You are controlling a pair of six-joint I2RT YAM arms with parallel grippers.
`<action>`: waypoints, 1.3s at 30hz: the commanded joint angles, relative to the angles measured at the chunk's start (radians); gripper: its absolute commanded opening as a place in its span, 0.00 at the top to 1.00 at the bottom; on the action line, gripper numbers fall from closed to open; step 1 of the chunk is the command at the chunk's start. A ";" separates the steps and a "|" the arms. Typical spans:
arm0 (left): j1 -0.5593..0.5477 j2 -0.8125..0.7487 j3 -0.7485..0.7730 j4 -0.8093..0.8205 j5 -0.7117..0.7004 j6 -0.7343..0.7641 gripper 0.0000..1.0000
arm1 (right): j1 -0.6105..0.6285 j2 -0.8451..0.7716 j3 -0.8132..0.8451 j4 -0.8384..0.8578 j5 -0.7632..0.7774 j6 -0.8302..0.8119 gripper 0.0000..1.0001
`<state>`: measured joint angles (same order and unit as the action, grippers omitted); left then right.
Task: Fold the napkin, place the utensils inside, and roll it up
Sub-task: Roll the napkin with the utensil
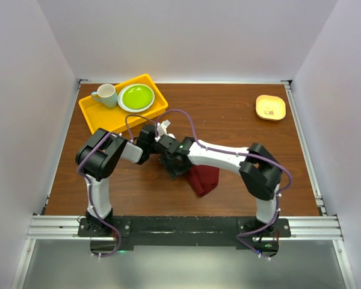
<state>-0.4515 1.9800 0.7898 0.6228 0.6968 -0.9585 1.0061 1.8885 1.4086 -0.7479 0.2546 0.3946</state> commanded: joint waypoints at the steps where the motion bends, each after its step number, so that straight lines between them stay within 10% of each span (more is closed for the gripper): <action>1: 0.025 0.049 -0.047 -0.181 -0.102 0.087 0.95 | 0.031 0.064 0.056 -0.050 0.189 0.013 0.31; 16: 0.031 0.049 -0.064 -0.175 -0.094 0.083 0.95 | 0.051 0.147 0.009 -0.047 0.333 -0.017 0.32; 22: 0.033 0.033 -0.055 -0.195 -0.089 0.092 0.94 | 0.042 0.147 -0.043 0.013 0.273 -0.020 0.51; 27: 0.034 -0.004 -0.031 -0.247 -0.089 0.107 0.87 | 0.019 0.124 -0.109 0.100 0.131 -0.033 0.75; 39: 0.063 -0.263 0.086 -0.494 -0.187 0.199 0.74 | -0.256 0.026 -0.364 0.453 -0.679 -0.033 0.91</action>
<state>-0.4137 1.8137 0.8459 0.2600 0.5922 -0.8261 0.8185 1.8263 1.1435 -0.4206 -0.0284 0.3298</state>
